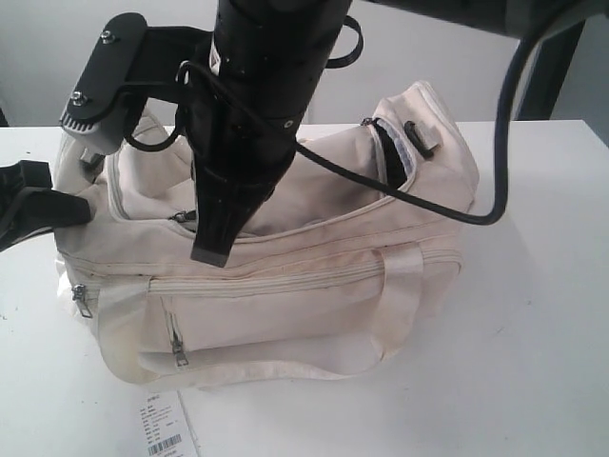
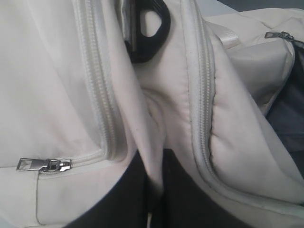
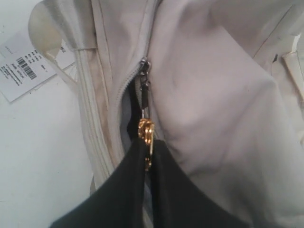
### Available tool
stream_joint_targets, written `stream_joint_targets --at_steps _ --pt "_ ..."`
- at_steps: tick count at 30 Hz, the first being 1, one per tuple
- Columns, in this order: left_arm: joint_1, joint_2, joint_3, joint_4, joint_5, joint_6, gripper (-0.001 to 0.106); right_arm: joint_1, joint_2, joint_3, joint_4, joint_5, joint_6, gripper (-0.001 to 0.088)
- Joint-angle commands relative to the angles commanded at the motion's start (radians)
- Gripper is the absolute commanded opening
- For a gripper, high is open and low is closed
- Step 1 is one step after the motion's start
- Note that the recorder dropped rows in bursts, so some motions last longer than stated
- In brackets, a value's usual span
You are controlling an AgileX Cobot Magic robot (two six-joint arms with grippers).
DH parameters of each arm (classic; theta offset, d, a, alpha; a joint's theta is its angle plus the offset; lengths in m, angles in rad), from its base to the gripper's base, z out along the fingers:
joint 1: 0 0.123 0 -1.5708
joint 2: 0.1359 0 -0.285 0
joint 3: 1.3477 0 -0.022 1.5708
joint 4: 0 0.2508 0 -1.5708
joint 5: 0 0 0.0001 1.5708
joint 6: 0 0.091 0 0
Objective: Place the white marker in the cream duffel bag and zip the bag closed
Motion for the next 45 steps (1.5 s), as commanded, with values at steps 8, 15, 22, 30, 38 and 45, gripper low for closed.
stream_joint_targets --at_steps 8,15,22,30,38,45 --pt "0.000 0.000 0.000 0.002 0.000 0.002 0.000 0.000 0.000 0.008 0.000 0.000 0.003 0.0000" --pt "0.000 0.000 0.000 0.002 -0.002 0.002 0.000 0.000 -0.004 0.010 0.004 0.000 0.025 0.0000" --pt "0.000 0.000 0.000 0.002 -0.005 0.002 0.000 0.000 -0.032 0.063 0.001 0.000 0.034 0.0000" --pt "0.000 0.000 0.000 0.002 -0.005 0.002 0.000 0.000 -0.040 0.082 -0.023 0.000 0.042 0.0000" --pt "0.000 0.000 0.000 0.002 -0.005 0.002 0.000 -0.007 -0.070 0.088 -0.063 0.000 0.049 0.0000" --pt "0.000 0.000 0.000 0.002 -0.005 0.002 0.000 -0.033 -0.086 0.090 -0.063 0.000 0.049 0.0000"
